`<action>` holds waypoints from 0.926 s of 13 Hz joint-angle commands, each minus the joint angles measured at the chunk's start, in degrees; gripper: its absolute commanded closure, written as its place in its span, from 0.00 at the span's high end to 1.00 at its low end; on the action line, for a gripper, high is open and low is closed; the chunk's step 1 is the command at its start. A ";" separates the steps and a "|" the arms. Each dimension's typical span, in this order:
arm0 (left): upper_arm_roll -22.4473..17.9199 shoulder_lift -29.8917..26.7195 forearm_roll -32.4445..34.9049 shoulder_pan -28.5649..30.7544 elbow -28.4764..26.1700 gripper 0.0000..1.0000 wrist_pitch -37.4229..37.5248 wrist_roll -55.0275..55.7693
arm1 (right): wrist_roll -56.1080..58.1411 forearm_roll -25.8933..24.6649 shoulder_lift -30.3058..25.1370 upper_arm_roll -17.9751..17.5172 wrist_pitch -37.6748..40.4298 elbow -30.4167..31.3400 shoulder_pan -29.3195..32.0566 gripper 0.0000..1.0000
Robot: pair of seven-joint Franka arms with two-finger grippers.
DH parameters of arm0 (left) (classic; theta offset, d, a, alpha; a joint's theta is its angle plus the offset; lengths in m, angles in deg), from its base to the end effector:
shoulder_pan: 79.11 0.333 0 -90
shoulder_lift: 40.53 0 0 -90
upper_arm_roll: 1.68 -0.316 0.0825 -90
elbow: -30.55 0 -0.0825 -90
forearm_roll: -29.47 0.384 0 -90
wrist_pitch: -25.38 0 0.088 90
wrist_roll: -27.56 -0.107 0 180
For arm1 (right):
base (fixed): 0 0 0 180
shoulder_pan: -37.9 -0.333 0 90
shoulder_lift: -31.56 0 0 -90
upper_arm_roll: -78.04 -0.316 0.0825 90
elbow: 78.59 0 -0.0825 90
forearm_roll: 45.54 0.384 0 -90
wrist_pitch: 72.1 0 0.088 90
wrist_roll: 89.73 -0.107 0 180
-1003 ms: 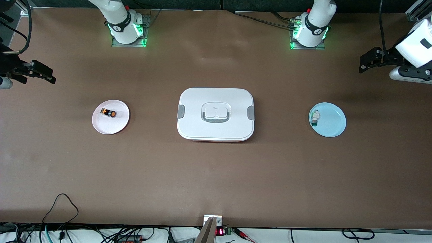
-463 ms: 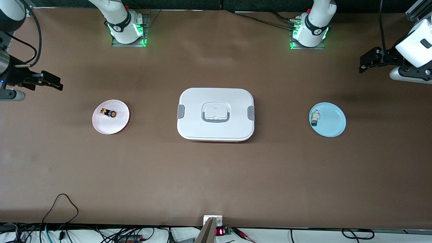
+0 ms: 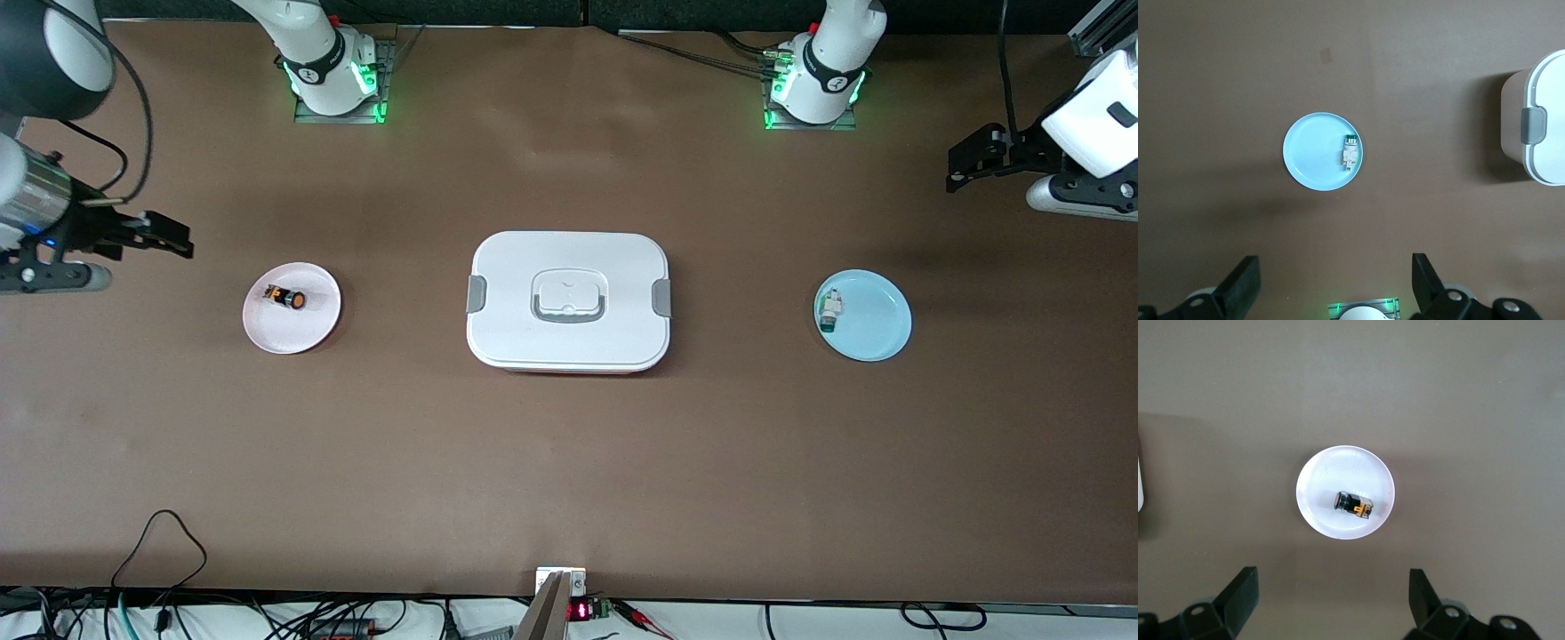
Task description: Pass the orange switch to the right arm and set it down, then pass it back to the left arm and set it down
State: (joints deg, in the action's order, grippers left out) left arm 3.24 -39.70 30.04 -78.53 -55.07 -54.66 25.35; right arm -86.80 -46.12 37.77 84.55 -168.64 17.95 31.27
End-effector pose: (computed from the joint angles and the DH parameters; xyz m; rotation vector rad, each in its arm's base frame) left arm 0.5393 -0.0393 0.6378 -3.1210 0.1768 0.1747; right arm 0.5847 0.0029 0.5185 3.1162 0.0856 -0.1688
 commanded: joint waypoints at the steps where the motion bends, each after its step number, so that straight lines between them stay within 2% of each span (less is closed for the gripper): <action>1: 0.18 -0.47 1.02 0.13 0.19 1.00 0.68 0.28 | 0.05 -0.82 2.39 0.00 0.12 -1.26 -0.14 1.00; 9: 0.27 -0.39 1.02 0.13 0.27 1.00 0.68 0.19 | -0.56 -0.30 8.19 0.09 -1.99 -1.26 -0.75 1.00; 12: 0.18 -0.39 1.02 0.13 0.19 1.00 0.68 0.19 | -0.47 -0.74 8.55 0.09 -5.66 2.23 -1.10 1.00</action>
State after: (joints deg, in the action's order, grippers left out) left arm 3.24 -39.70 30.04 -78.51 -55.07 -54.66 25.35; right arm -86.82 -46.51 46.21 84.56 -171.88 18.26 30.61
